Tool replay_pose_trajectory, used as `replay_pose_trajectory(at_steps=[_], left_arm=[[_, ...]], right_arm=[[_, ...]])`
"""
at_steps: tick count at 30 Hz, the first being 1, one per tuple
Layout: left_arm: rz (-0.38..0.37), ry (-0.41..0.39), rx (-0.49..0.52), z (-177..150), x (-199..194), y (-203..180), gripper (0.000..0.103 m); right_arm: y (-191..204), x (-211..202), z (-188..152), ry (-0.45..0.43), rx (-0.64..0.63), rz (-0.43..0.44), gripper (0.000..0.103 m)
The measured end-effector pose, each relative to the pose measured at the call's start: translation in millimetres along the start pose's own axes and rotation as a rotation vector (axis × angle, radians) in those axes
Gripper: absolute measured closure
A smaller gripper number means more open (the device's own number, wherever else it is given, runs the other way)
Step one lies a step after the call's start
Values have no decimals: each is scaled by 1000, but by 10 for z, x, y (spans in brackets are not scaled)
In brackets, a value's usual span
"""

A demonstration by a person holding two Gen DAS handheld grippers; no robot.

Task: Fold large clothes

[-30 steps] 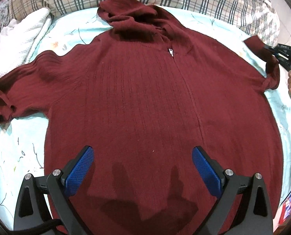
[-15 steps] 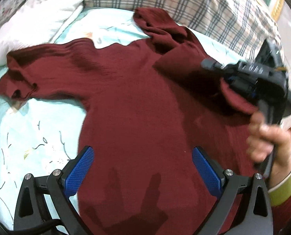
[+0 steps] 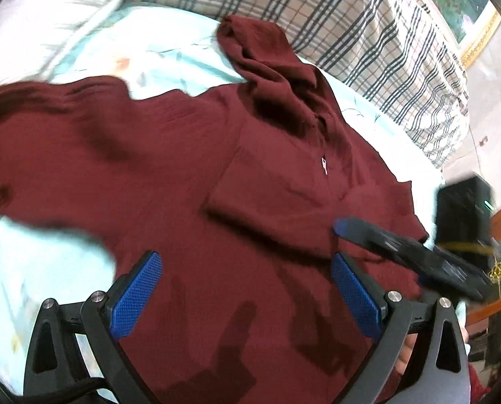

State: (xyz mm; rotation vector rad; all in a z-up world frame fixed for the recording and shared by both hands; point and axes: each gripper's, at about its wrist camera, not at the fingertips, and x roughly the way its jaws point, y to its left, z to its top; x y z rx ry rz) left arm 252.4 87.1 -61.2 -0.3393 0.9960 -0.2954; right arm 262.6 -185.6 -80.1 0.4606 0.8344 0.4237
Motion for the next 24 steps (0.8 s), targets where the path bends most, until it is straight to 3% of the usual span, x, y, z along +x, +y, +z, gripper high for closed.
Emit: replay_pose_trajectory(at_steps=[5,8,9,10,12,13,15,18,20,22,24], left_arm=[[17,64,34,350,499,13,6],[22,71,83,472,649,-70,19],[14,73,104,494,673,-114,39],[6,81,119,508,719,-143,67],[14,91,157,504,789,-243,95],[24,75,174,488,774,-294,95],[97,-42,206,448,578,-385,96],[156,-183,147,434,263,-229,96],[213,-209,94,451,216,-33,96],[191,-182,47,474,254,147,96],[184,-185,23,473,266,228,96]], right_arm=[[-76,-455,-98,-77,36,-61,67],[-147,-761,-202,-130,73,-96,67],[-185,-892,-250,-154,91,-112,67],[-186,-952,-269,-169,99,-120,67],[-262,-1133,-324,-210,129,-149,67],[-305,-1207,-339,-227,145,-165,67],[-411,-1368,-354,-266,180,-202,67],[-587,-1616,-338,-315,219,-275,67],[-736,-1770,-281,-334,246,-337,67],[-858,-1851,-204,-341,256,-384,64],[-1015,-1858,-78,-319,267,-439,47]])
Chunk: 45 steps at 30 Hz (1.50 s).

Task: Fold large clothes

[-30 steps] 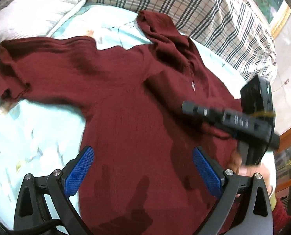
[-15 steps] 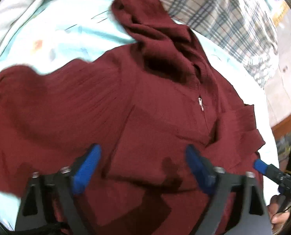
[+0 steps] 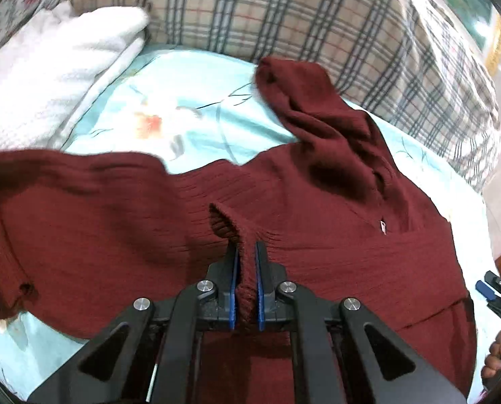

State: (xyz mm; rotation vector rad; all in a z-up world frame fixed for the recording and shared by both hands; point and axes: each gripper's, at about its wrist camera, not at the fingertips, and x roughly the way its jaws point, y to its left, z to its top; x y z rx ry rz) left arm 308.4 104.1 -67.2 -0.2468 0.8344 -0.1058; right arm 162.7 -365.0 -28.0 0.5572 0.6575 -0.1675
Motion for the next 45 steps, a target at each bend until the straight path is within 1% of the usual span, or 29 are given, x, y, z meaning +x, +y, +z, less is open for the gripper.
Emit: replay_pose_trajectory(at_steps=[2,6,8,10,11,12,15,17,19,20,22,23,24,25,26,27,28,29,30,31,32,33,34,36,37,40,42,44,45], left_arm=[[9,-8,8,-7,18,-27,96],[30,-16,25,11,45,-121,96],[33,-12,28,-2,42,-100,96],[36,-6,25,-33,42,-58,96],[36,-5,22,-32,40,-51,96],[36,-7,20,-32,37,-51,96],[42,-3,23,-36,71,-63,96],[50,14,19,-63,133,-49,95],[47,27,14,-89,168,-20,95],[37,31,11,-95,165,-3,95],[28,35,4,-91,137,24,92],[29,37,-1,-87,125,31,92],[29,37,-7,-83,102,39,90],[32,35,-14,-84,56,55,88],[33,30,-19,-93,1,72,88],[38,24,-26,-103,-62,97,84],[42,20,-34,-108,-120,126,74],[46,12,-45,-132,-232,195,69],[52,2,-49,-139,-311,239,63],[74,-13,-51,-156,-423,308,57],[113,-33,-51,-170,-569,408,53],[134,-45,-52,-176,-655,476,46],[164,-58,-55,-175,-746,563,40],[234,-73,-76,-139,-896,782,33],[256,-74,-92,-115,-930,886,29],[334,-37,-133,-24,-898,1125,24],[375,4,-127,18,-778,1233,23],[448,69,-125,31,-593,1356,24],[461,92,-129,17,-527,1410,31]], right_arm=[[-71,96,101,1,-5,-23,47],[-166,425,307,48,-20,-71,47],[-227,587,369,80,-28,-86,47],[-261,731,392,120,-30,-61,50],[-239,786,402,138,-55,-61,82],[-209,804,415,145,-80,-86,96],[-198,725,423,111,-94,-99,96],[-223,761,405,120,-92,-117,96],[-252,777,390,127,-79,-135,90],[-231,719,378,108,-77,-156,87],[-125,549,359,43,-109,-210,85],[-30,445,324,4,-137,-215,84],[65,377,275,-13,-159,-192,84],[125,364,236,-11,-173,-166,81],[198,375,170,7,-192,-120,74],[255,438,88,51,-205,-67,64],[271,493,42,82,-208,-49,59],[273,586,-29,125,-211,-45,56],[257,650,-74,150,-215,-65,56],[232,706,-113,166,-220,-90,56],[214,696,-127,156,-216,-88,56],[209,664,-120,150,-204,-86,56],[220,608,-108,148,-181,-80,56],[302,501,-117,135,-176,-44,56],[355,468,-142,132,-180,-29,56],[534,342,-278,132,-197,30,56],[640,312,-373,143,-203,63,56],[752,323,-470,153,-211,83,56],[780,313,-510,162,-211,97,56]])
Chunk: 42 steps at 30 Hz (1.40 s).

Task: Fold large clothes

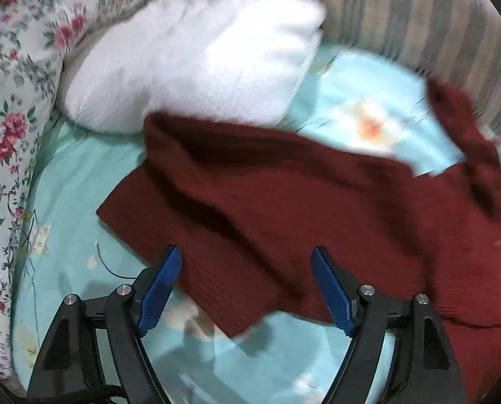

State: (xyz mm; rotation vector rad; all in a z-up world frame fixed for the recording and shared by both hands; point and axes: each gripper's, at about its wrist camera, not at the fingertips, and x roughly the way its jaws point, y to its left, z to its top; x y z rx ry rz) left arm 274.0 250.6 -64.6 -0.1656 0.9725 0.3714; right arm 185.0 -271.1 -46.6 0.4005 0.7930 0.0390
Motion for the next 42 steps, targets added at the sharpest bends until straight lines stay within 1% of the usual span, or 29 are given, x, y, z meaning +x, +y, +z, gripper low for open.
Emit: replay_pose_trajectory(at_steps=[1,2,4,7,10,11,13,14,16,17,19,21,23,24,25,26,29,32,35,38,41,42], left_arm=[[0,15,-1,-14,56,19,49],[-8,28,-4,-25,109,56,59],[-20,14,-3,-41,84,104,90],[-75,-37,-7,-72,-113,142,94],[-167,-84,0,-82,-420,95,95],[-216,-102,7,-81,-561,33,95],[-292,-116,20,-71,-738,-135,95],[-348,-126,45,-70,-874,-279,95],[-419,-141,73,-81,-1039,-492,95],[-483,-142,98,-99,-1152,-678,95],[-578,-119,144,-120,-1232,-1072,95],[-644,-101,206,-213,-1315,-1480,95],[-707,-64,262,-344,-1359,-1905,95],[-722,-52,281,-385,-1344,-2082,95],[-743,-36,320,-466,-1338,-2342,95],[-753,-22,340,-518,-1316,-2499,95],[-793,47,387,-681,-1134,-3037,95],[-785,95,428,-852,-940,-3493,95],[-767,130,458,-964,-721,-3769,95],[-744,148,478,-1026,-522,-3850,91],[-766,160,479,-1067,-514,-3790,76],[-773,161,480,-1072,-546,-3743,64]], right_arm=[[22,22,-3,2,1,7,56],[49,17,-22,0,1,14,56],[97,11,-38,-7,-1,17,56],[138,-13,-50,-16,-1,19,56],[153,-52,-53,-21,-1,35,56],[159,-58,-57,-20,-3,39,56],[171,-71,-67,-18,-1,44,56],[168,-83,-73,-20,4,53,56],[150,-105,-77,-23,15,58,56],[133,-128,-78,-27,22,59,56],[95,-180,-85,-36,36,70,56],[52,-223,-86,-45,48,76,56],[-10,-272,-86,-57,61,72,56],[-53,-299,-84,-65,72,70,56],[-92,-329,-88,-75,83,67,56],[-134,-357,-88,-84,93,64,56],[-273,-458,-96,-115,127,50,56],[-423,-538,-81,-135,155,32,56],[-543,-557,-61,-137,177,21,56],[-600,-510,-44,-129,184,17,56],[-595,-409,-12,-110,185,23,55],[-584,-378,-6,-106,184,24,51]])
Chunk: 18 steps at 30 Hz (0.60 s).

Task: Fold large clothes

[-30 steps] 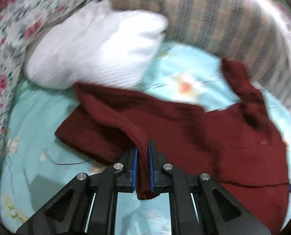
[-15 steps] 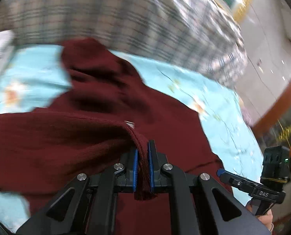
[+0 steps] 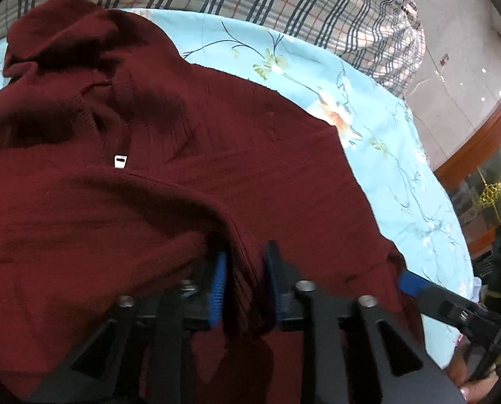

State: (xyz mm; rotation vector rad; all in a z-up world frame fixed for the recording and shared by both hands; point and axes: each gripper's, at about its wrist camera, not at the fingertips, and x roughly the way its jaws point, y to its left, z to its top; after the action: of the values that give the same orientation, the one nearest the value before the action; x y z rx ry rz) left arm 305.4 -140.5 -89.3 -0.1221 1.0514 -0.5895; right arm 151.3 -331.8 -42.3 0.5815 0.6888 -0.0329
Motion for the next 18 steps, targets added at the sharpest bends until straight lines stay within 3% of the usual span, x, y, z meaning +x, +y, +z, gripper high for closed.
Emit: replay_pose_trajectory(at_steps=[1,6,9,13,15,18], left_arm=[[-2,-6,3,-20,-44,9,57],[43,-70,-8,-300,-575,210,46],[135,-130,-49,-511,-936,475,46],[372,-234,-176,-842,-1487,1102,44],[435,-256,-257,-972,-1650,1440,44],[461,-224,-357,-1104,-1720,1884,44]], right_arm=[[17,36,1,4,-3,3,49],[151,234,44,24,-46,7,44],[222,389,92,41,-86,-9,44],[277,590,203,39,-150,-79,40],[257,680,284,32,-154,-105,39],[220,926,396,64,-156,-127,39]])
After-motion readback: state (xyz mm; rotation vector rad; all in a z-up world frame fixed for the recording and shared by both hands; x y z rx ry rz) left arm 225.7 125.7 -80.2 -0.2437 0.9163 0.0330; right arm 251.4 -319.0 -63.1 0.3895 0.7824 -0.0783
